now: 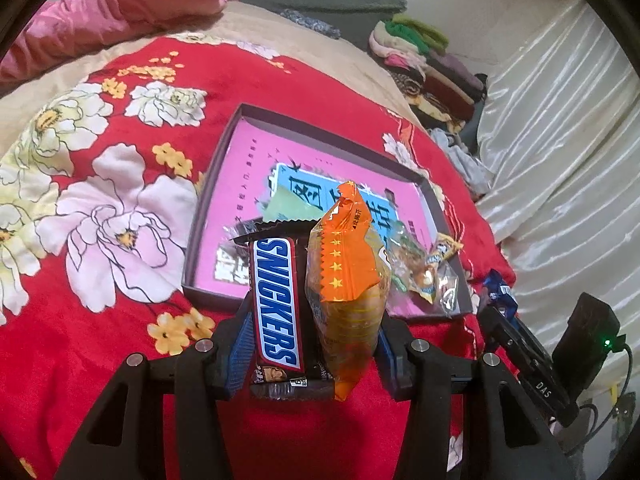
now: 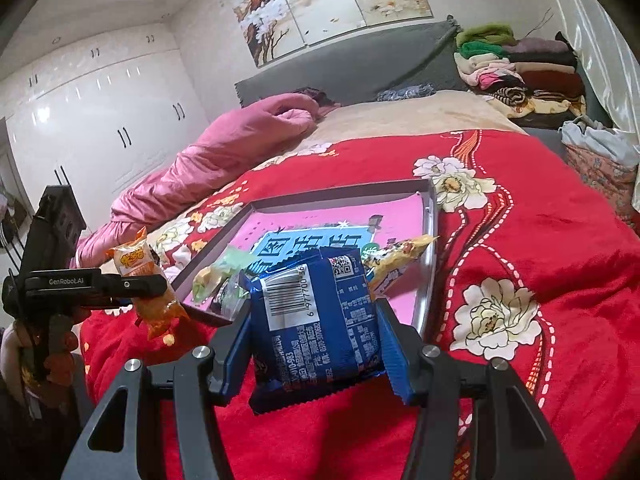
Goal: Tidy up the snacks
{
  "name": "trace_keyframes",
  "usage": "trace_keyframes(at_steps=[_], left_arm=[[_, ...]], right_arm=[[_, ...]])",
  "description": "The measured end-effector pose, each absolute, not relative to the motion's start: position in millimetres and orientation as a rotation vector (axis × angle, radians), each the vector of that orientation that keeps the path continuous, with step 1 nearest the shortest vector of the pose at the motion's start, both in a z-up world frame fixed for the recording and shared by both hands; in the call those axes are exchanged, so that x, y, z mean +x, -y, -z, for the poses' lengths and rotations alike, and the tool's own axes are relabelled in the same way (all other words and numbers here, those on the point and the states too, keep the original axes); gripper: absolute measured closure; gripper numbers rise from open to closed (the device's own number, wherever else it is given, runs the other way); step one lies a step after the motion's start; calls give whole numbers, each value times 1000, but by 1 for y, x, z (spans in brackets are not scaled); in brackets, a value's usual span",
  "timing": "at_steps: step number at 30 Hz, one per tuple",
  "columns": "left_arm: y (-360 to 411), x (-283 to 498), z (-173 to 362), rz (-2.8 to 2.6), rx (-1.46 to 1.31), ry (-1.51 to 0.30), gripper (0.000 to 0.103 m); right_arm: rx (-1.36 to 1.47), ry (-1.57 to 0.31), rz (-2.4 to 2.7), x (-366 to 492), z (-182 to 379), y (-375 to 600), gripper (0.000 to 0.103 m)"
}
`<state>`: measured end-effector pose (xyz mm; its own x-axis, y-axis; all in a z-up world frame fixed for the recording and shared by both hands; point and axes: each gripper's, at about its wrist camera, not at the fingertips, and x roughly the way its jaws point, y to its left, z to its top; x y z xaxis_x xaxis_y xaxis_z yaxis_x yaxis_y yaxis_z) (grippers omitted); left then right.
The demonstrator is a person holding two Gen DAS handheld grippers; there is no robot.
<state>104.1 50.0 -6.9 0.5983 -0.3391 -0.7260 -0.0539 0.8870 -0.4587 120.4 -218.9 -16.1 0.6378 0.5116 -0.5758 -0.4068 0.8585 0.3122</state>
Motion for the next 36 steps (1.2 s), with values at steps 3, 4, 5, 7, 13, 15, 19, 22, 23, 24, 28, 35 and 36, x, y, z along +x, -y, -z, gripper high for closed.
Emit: trace_keyframes(at_steps=[3,4,5,7,13,15,19,22,23,24,28,35,36], left_arm=[[-52,105,6,162,-463,-912,50],[-53,105,5,157,-463,-905,50],[-54,105,4,155,-464,-900,50],[-56,106,2,144,-459,-892,50],[-64,109,-1,117,-455,-873,50],[-68,110,-2,105,-451,-867,50],[-75,113,-4,79,-446,-851,50],[-79,115,-5,61,-441,-842,50],[-80,116,-5,56,-441,-841,50],[-81,117,-4,53,-441,-841,50],[-83,121,0,34,-433,-846,50],[-83,124,2,16,-413,-842,50],[-82,125,3,14,-409,-842,50]], right_arm=[[160,-699,-516,121,15,221,46],[162,-698,-514,121,15,221,46],[163,-697,-507,121,15,222,46],[165,-694,-501,122,15,223,46],[168,-684,-482,121,13,226,46],[172,-678,-476,121,12,227,46],[180,-676,-463,121,13,229,46],[184,-679,-454,123,14,231,46],[185,-680,-450,123,14,231,46],[186,-679,-445,124,14,232,46],[195,-676,-430,125,14,234,46],[196,-672,-398,127,15,237,46],[195,-673,-395,127,15,237,46]])
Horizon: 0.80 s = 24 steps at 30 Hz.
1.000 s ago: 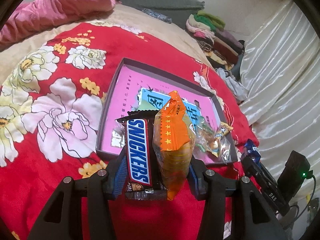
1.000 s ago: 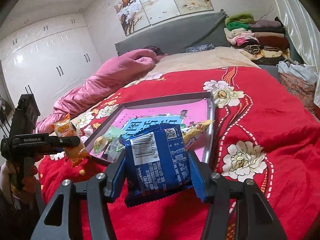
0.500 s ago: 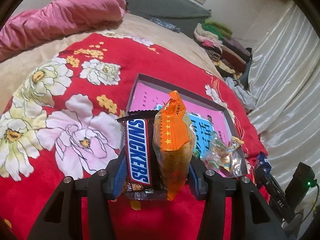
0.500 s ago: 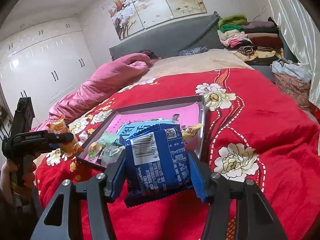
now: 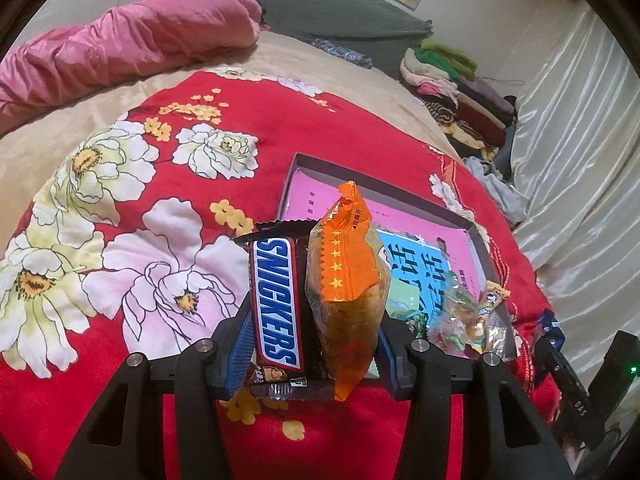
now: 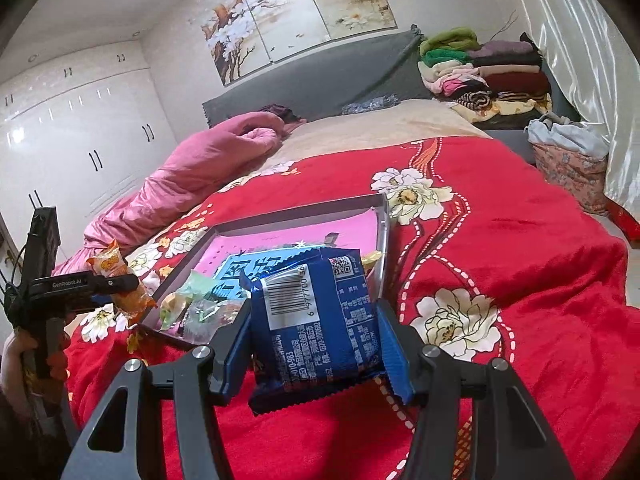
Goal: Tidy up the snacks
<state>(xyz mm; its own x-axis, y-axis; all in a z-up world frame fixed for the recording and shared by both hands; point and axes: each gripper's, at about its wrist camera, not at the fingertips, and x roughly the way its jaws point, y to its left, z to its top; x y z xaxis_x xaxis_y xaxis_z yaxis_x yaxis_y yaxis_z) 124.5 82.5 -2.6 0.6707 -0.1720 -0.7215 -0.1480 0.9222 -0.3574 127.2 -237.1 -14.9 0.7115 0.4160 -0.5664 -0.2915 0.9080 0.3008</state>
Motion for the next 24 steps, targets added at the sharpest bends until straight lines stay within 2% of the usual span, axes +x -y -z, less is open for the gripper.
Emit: trace_keyframes(at_steps=[24], left_arm=[[-71,137,16,18,-373,-875,49]], right_arm=[[169,-705,-345,148,26,232,46]])
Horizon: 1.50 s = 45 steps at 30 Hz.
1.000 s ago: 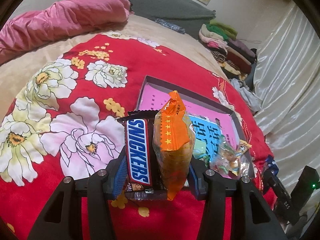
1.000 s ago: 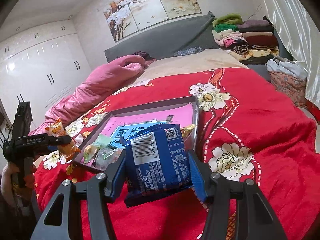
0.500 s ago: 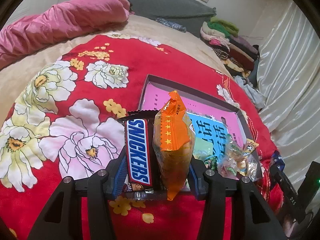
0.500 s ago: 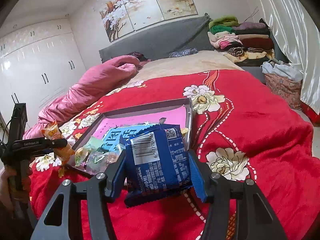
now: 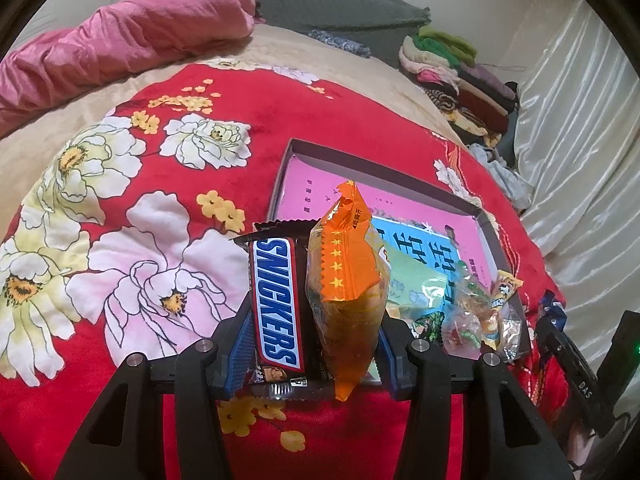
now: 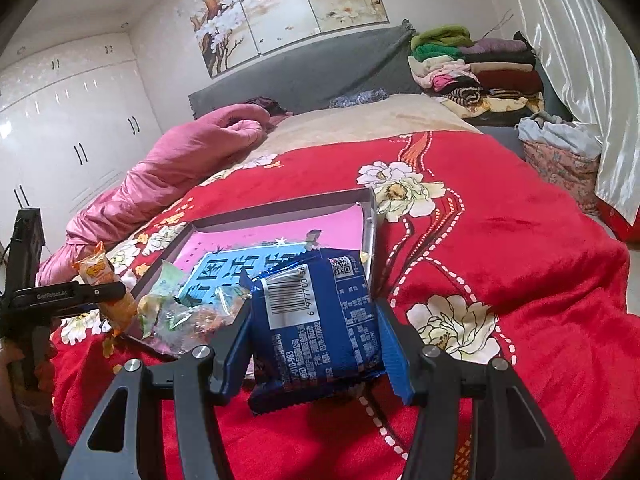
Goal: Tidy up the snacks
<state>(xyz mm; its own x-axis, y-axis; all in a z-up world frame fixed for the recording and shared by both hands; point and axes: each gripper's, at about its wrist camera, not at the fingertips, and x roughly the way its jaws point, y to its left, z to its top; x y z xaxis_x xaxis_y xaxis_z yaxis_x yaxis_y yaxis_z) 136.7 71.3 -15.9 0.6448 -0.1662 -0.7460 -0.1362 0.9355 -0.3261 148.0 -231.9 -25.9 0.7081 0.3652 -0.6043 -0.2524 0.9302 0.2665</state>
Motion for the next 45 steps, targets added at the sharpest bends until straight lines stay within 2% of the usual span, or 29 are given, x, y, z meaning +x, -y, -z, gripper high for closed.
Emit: trace_keyframes(at_steps=[27,39,45], left_arm=[[-60,144,29,36,-363,-916,50],[-61,143,31,39,-386,-919,48],[-60,143,32,36,-383,-920,47]], right_arm=[[100,-727,-404,159,39,206,45],[91,-711,-384,157,34,210,33],[81,-699,-385,155,30,209,32]])
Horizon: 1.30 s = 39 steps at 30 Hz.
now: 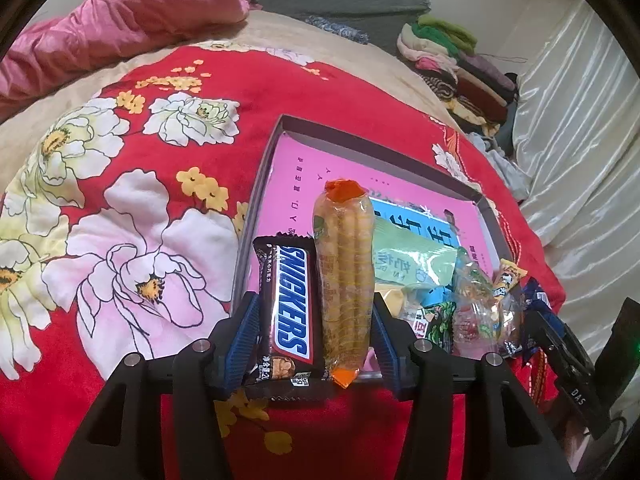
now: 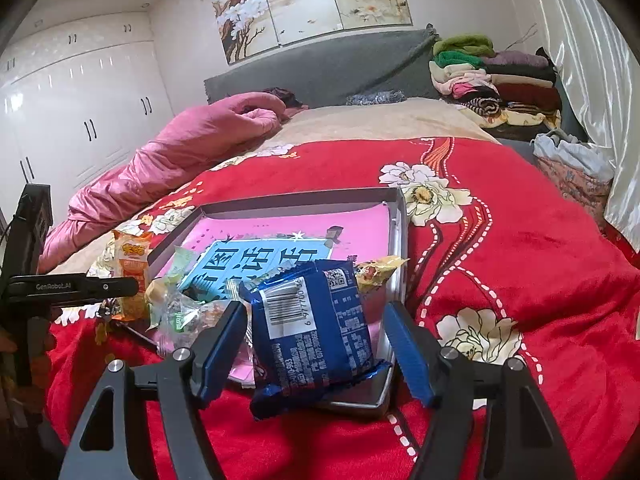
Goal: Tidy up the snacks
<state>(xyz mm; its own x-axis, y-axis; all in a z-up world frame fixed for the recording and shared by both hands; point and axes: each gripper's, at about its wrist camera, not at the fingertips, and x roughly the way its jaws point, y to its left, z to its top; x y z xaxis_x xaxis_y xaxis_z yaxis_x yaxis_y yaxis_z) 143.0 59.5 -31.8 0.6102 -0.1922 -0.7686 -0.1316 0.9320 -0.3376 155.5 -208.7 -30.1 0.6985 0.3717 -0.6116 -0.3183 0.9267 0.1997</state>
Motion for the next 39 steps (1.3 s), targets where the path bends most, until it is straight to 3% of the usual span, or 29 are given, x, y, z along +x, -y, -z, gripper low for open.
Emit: trace_keyframes(at_steps=[18,29,39], left_arm=[[-62,140,19,39,-365,-881,33],[-66,137,14,33,-368,-861,27],[-65,133,1,35,-355,-821,26]], right_arm=[[64,-648,-367,149,19,211,24],[72,-624,-346,147,13,218,23],[73,-559,-342,138,0,220,16]])
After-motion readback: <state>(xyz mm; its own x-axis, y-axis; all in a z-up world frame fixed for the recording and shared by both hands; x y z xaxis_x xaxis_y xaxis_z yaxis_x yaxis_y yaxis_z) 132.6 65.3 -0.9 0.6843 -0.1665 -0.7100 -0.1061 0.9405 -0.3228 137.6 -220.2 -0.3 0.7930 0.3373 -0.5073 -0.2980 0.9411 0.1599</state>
